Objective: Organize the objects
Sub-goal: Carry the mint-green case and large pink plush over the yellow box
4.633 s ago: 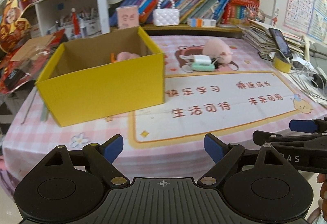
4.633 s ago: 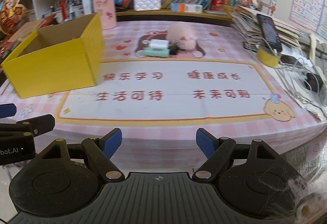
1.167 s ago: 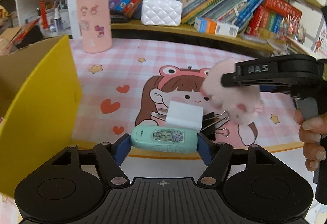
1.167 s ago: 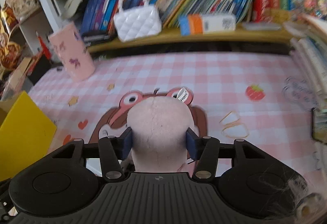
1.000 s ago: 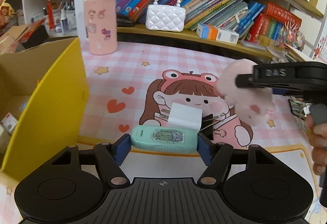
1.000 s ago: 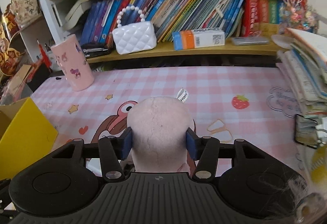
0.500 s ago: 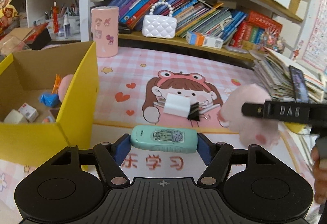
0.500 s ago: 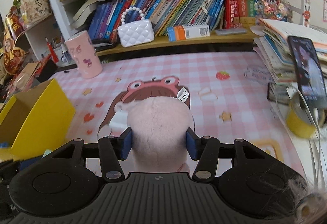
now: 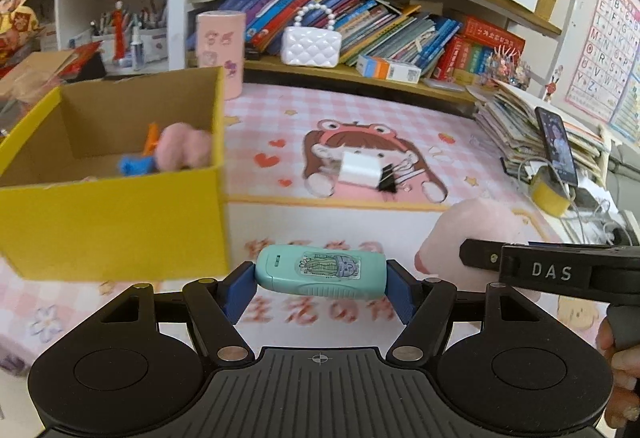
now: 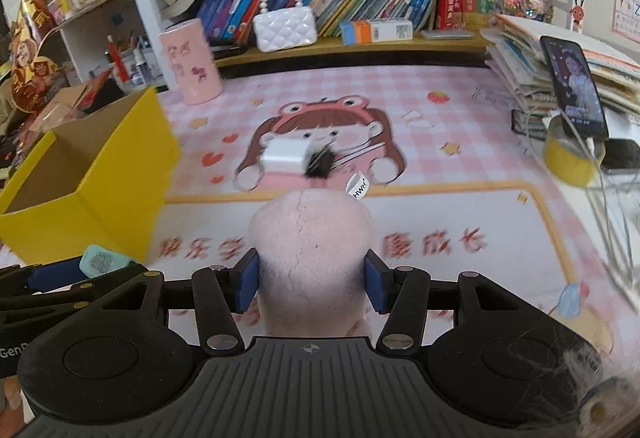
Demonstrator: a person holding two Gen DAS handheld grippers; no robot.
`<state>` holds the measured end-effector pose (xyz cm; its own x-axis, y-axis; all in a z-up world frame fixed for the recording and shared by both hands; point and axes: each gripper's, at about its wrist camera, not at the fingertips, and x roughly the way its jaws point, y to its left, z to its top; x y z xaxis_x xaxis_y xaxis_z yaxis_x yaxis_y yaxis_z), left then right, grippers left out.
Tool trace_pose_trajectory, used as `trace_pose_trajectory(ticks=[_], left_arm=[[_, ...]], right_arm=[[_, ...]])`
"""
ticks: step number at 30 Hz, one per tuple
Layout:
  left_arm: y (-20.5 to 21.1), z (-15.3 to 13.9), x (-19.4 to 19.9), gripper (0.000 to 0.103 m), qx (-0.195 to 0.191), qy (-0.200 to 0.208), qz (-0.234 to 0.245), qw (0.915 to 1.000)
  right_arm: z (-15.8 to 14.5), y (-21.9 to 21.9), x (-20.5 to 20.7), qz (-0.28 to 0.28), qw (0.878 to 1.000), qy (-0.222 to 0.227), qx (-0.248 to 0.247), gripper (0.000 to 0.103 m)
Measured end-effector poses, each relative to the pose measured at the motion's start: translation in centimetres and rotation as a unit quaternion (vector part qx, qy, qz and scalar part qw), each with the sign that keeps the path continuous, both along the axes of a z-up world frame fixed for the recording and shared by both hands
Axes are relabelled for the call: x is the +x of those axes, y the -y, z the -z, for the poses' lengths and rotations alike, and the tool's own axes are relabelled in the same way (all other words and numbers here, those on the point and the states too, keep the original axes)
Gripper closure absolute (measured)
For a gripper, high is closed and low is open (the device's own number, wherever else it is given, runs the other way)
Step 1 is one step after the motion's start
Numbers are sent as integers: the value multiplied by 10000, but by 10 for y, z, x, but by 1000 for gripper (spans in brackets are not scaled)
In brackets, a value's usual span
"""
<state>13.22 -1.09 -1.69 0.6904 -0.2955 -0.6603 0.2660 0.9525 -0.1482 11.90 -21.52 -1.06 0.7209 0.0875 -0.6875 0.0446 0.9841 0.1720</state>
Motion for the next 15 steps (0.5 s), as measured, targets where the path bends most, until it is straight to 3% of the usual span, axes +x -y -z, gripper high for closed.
trace_pose_trajectory(ticks=[15], left_arm=[[-96,1,-54,34,19,-5,-344,9994]], right_arm=[[2,-108,-55,-596,9981,-157,27,53]])
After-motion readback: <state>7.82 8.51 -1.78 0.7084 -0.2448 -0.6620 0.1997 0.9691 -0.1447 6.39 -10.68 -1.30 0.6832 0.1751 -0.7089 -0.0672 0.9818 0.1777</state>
